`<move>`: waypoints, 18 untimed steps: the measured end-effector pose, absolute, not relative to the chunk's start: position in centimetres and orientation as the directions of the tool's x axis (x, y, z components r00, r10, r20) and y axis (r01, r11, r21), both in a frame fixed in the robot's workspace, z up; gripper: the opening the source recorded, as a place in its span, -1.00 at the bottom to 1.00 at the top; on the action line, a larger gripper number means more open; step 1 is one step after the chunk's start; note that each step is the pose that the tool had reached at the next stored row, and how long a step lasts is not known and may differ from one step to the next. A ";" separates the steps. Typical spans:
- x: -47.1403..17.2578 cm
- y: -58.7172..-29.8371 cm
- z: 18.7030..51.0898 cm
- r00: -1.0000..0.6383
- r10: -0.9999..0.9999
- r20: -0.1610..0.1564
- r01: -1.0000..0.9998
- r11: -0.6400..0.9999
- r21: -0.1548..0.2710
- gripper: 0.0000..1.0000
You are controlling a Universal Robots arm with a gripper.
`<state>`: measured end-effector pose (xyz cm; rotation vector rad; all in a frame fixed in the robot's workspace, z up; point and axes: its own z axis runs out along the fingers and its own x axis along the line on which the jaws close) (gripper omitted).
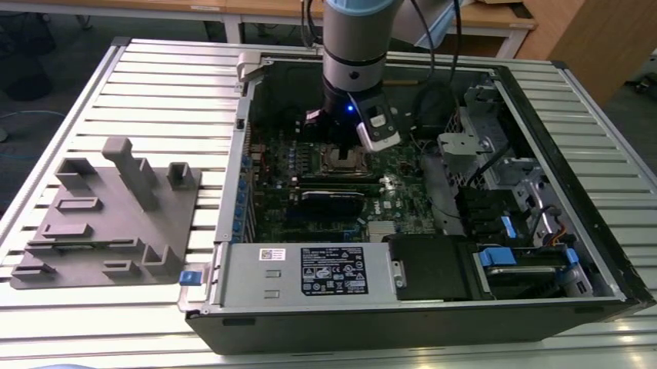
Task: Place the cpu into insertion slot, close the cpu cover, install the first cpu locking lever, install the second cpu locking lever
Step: 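Install the second cpu locking lever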
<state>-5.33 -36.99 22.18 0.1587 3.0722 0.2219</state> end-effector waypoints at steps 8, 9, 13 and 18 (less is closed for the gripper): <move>-5.2 -36.0 22.1 -0.993 0.105 -0.052 0.098 0.987 0.124 -0.79; -5.2 -35.9 22.1 -0.993 0.105 -0.052 0.098 0.988 0.121 -0.79; -5.2 -35.8 22.1 -0.993 0.104 -0.054 0.098 0.990 0.104 -0.79; -5.0 -35.7 22.1 -0.993 0.104 -0.054 0.098 0.990 0.104 -0.79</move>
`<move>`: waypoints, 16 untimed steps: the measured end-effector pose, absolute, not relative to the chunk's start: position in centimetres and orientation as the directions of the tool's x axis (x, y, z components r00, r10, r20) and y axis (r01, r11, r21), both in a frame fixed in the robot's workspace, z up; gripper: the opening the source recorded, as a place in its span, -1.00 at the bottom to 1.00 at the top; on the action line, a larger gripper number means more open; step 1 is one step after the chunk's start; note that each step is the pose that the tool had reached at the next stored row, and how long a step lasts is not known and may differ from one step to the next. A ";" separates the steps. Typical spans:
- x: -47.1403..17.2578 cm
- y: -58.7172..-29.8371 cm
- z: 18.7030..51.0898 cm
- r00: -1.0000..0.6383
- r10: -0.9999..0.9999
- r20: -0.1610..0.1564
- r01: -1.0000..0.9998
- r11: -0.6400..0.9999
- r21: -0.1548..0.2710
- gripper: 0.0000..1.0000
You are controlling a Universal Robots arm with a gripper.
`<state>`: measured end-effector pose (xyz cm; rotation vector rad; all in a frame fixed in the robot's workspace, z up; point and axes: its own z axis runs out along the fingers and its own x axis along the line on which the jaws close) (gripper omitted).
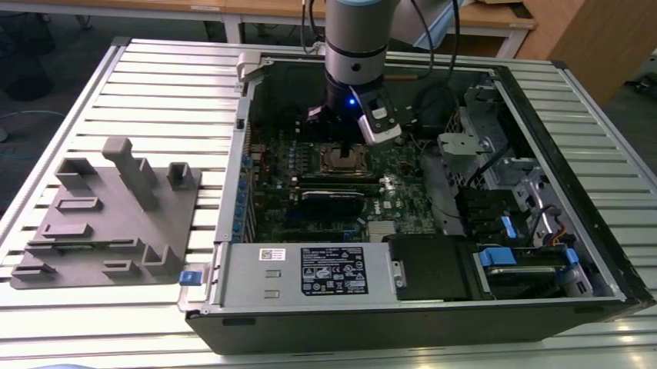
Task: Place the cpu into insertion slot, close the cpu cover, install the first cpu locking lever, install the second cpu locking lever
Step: 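Install the second cpu locking lever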
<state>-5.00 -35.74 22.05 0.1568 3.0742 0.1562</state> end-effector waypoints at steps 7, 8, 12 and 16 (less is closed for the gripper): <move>-5.0 -35.7 22.0 -0.993 0.104 -0.054 0.098 0.990 0.104 -0.79; -5.0 -35.7 22.0 -0.993 0.104 -0.054 0.098 0.990 0.104 -0.79; -5.0 -35.7 22.1 -0.993 0.104 -0.054 0.098 0.990 0.104 -0.79; -5.0 -35.7 22.2 -0.993 0.104 -0.054 0.098 0.990 0.104 -0.79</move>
